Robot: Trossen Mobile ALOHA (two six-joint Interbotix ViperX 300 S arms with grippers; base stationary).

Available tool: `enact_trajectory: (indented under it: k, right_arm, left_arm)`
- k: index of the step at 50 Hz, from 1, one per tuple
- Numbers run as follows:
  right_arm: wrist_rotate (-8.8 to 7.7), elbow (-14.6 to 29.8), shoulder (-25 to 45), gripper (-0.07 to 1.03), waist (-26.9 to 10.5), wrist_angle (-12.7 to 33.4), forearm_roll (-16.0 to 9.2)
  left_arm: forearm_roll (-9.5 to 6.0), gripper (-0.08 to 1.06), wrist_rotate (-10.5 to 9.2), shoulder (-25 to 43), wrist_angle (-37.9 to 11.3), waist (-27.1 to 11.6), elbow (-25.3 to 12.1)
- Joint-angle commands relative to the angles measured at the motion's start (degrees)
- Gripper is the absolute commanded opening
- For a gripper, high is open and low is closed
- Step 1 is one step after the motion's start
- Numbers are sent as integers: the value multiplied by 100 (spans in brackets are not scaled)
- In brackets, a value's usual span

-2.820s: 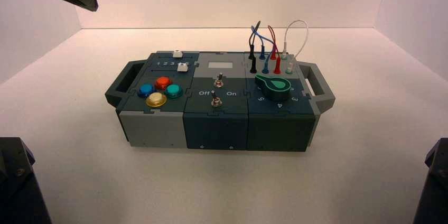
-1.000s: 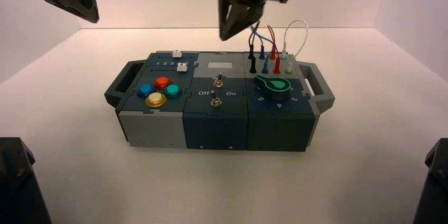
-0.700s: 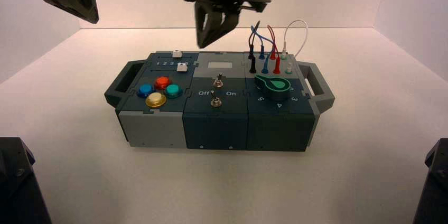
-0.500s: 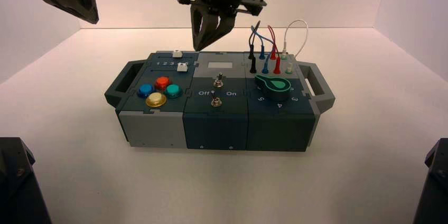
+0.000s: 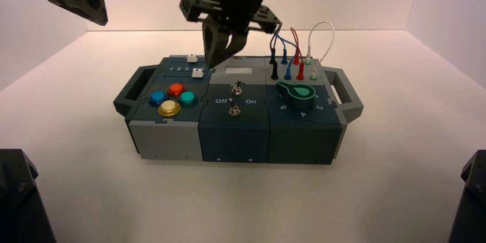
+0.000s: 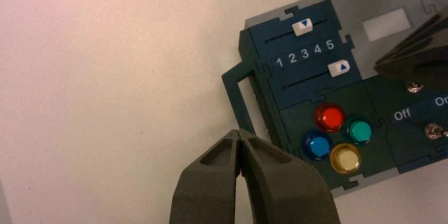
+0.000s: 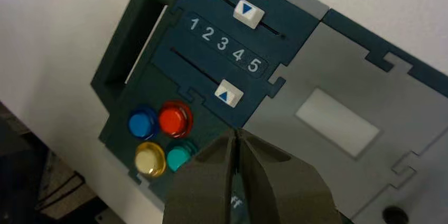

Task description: Move the bottom slider to position 2.

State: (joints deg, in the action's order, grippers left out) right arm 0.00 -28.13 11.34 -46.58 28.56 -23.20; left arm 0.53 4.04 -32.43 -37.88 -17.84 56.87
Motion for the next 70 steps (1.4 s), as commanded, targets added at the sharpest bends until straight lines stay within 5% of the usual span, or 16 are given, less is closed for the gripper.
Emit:
enact_trajectory:
  k: [1, 70]
  right_arm:
    - [35, 167, 18, -2, 9, -149, -123]
    - [35, 475, 475, -2, 114, -281, -290]
  left_arm:
    - [-9, -3, 18, -53, 26, -62, -158]
    - [0, -3, 18, -9, 0, -132, -141]
